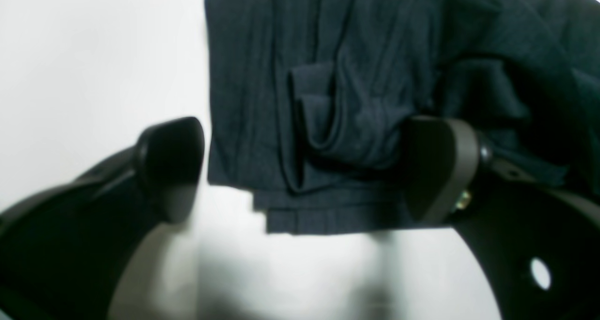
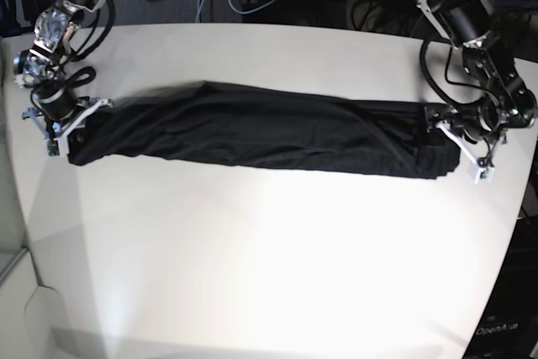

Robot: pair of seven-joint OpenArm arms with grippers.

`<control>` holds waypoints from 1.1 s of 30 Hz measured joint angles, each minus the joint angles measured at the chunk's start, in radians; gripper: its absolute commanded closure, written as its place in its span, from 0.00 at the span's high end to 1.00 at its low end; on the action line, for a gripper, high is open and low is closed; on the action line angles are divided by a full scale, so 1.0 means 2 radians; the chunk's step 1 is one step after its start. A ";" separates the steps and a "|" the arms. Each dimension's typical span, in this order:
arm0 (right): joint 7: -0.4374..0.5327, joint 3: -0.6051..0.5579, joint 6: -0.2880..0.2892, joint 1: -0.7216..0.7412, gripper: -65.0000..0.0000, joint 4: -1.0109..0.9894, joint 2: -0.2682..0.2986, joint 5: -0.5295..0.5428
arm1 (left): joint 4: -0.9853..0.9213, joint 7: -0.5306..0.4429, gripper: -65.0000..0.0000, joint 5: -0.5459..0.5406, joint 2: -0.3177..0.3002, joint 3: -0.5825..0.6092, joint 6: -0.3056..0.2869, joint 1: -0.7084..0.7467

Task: Fold the T-shirt properly
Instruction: 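Tuck the strip end under with the left gripper toward the shirt body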

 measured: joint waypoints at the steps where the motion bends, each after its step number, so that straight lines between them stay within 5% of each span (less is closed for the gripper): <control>1: 0.000 0.000 0.000 0.000 0.08 0.000 0.000 0.000 | -0.006 -0.007 0.97 0.000 0.000 -0.001 0.000 -0.001; 10: 0.000 0.000 0.000 0.000 0.08 0.000 0.000 0.000 | -0.044 -0.025 0.93 -0.011 -0.007 -0.002 -0.003 -0.017; 17: 0.000 0.000 0.000 0.000 0.08 0.000 0.000 0.000 | -0.047 -0.029 0.40 -0.014 -0.006 -0.002 -0.002 -0.017; 23: 0.000 0.000 0.000 0.000 0.08 0.000 0.000 0.000 | -0.049 -0.024 0.08 -0.024 -0.002 -0.001 -0.004 -0.017; 33: -0.002 0.000 0.000 0.002 0.08 0.000 0.000 0.000 | -0.018 -0.001 0.02 -0.014 0.002 0.001 -0.003 -0.015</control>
